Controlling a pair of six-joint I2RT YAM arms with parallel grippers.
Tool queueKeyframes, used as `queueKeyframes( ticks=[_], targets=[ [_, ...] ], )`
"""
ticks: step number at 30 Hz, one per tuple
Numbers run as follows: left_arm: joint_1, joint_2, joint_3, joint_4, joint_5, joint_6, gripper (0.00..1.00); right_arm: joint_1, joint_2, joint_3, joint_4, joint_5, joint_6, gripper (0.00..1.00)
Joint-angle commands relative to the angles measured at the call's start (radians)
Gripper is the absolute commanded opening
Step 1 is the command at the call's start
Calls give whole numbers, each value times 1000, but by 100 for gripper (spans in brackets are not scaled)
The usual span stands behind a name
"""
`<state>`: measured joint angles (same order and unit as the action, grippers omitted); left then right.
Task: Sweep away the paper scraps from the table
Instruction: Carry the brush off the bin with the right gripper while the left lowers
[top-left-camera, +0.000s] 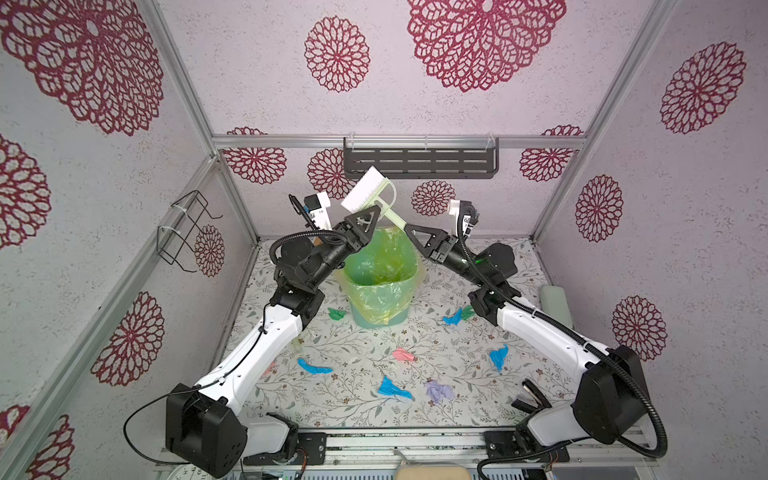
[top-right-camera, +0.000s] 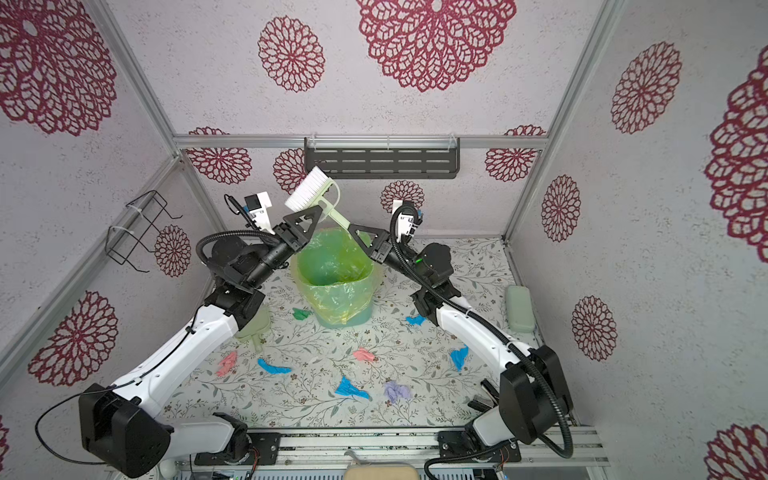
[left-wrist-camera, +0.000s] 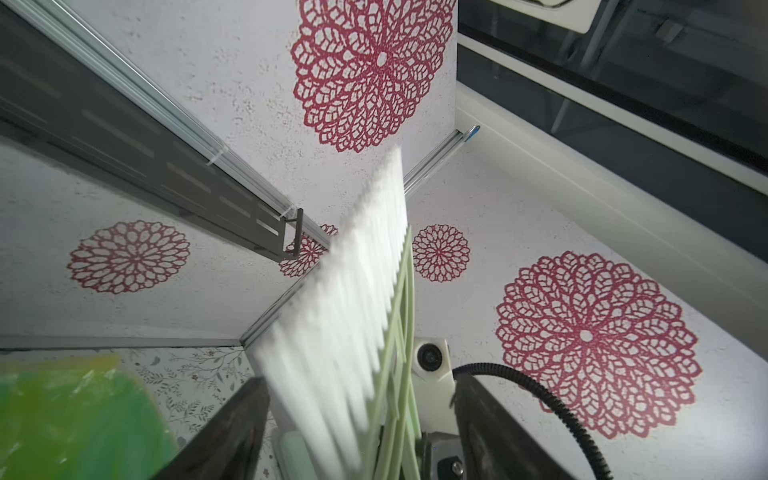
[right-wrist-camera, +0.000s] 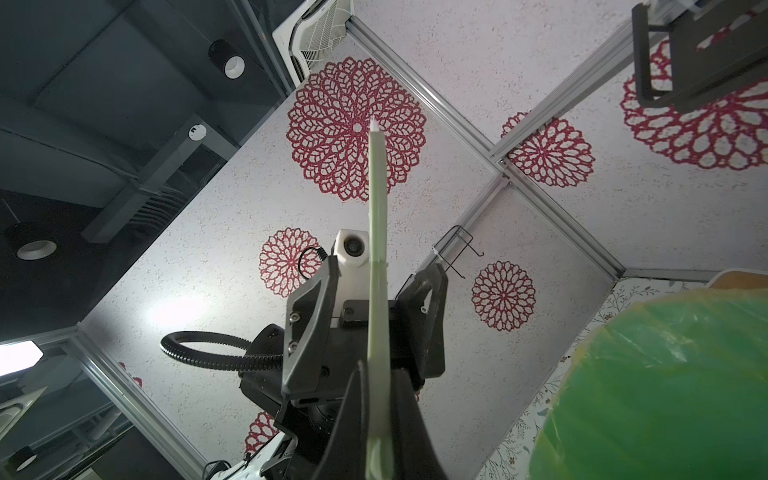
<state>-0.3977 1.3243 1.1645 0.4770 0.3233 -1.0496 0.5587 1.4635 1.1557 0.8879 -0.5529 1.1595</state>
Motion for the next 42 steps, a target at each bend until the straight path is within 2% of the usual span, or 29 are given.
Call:
queueKeyframes(
  ticks=[1,4,12,19,25,28,34,42],
  targets=[
    [11,-53,29,-52,-1,42,89,-9,-52,48,2,16,-50,0],
    [22,-82,31,-109,-13,70,99,-18,-64,49,-21,20,-68,0],
    [60,-186,23,-331,-68,146,97,-72,-105,59,-112,26,-115,0],
    [61,-296,97,-863,-272,263,97,-156,-188,102,-422,42,-273,0],
    [61,-368,98,-1303,-509,215,97,-250,-259,90,-592,46,-344,0],
    [61,-387,58,-1439,-560,169,97,-288,-289,77,-641,48,-362,0],
    [77,-363,-64,-1566,-589,133,97,-334,-319,53,-677,34,-365,0],
    [157,-330,-290,-1454,-575,169,97,-355,-343,43,-708,22,-379,0]
  ],
)
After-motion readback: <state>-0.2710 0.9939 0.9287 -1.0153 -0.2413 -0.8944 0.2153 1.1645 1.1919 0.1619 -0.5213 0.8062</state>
